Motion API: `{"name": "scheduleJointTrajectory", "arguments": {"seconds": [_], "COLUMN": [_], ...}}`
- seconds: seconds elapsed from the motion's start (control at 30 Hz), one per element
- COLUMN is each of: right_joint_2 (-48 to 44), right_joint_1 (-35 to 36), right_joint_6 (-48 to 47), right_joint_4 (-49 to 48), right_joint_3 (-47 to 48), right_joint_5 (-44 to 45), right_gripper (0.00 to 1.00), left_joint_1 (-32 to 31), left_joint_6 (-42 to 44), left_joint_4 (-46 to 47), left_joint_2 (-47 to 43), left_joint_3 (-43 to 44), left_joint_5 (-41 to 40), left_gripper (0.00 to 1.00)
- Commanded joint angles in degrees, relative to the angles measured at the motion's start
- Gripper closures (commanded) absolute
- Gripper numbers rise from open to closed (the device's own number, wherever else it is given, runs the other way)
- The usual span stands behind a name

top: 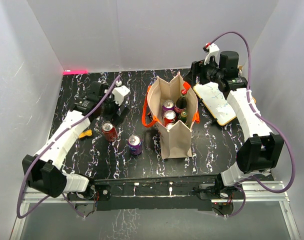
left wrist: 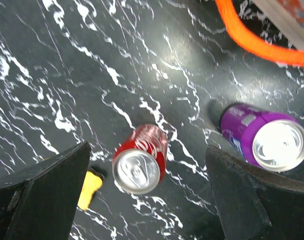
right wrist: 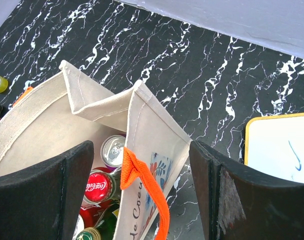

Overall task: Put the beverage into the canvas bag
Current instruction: Pick up the drink from the center of the board.

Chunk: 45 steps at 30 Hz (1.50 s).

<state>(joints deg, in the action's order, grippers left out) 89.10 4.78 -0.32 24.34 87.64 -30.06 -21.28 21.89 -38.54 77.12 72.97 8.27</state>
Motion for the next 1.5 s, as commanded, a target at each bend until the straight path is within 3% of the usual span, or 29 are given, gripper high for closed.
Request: {"name": "scheduleJointTrajectory", "arguments": {"seconds": [0.0, 0.7, 0.83, 0.93, 1.1, 1.17, 1.23, 1.27, 1.47], "right_joint_2": [-3.17, -4.21, -4.54, -4.46, -3.97, -3.64, -3.38, -3.21, -2.63], "right_joint_1": [-0.05, -0.08, -0.04, -0.04, -0.05, -0.11, -0.11, -0.08, -0.04], "right_joint_6": [0.65, 0.39, 0.15, -0.28, -0.12, -0.02, 0.12, 0.06, 0.02], "right_joint_4": [-3.80, -3.78, -3.80, -3.58, -3.62, -3.62, -3.68, -3.65, -3.40], "right_joint_3": [-0.97, -1.88, -2.12, -1.86, -1.60, -1.52, -1.50, -1.43, -1.16], "right_joint_5": [0.53, 1.08, 1.31, 1.62, 1.32, 1.14, 0.88, 0.69, 0.43], "right_gripper": [0.21, 0.21, 0.21, 0.21, 0.21, 0.21, 0.21, 0.21, 0.21], "left_joint_1": [1.41, 7.06, 7.62, 7.64, 7.63, 7.59, 7.61, 7.64, 7.54], "left_joint_6": [-2.50, -1.27, -1.10, -1.03, 0.78, 1.42, 1.84, 1.69, -0.44], "left_joint_4": [-3.85, -3.12, -2.77, -2.94, -1.78, -0.86, -0.50, -0.40, 1.52], "left_joint_2": [-4.34, 4.48, 5.46, 5.34, 4.25, 4.44, 5.45, 6.61, 10.92], "left_joint_3": [-3.59, -10.15, -11.22, -11.45, -8.71, -5.46, -1.01, 1.68, 18.76], "left_joint_5": [-1.77, 0.19, 1.08, 1.76, 2.79, 3.43, 4.33, 4.51, 8.39], "left_gripper": [0.03, 0.03, 0.08, 0.17, 0.49, 0.65, 0.94, 1.00, 1.00]}}
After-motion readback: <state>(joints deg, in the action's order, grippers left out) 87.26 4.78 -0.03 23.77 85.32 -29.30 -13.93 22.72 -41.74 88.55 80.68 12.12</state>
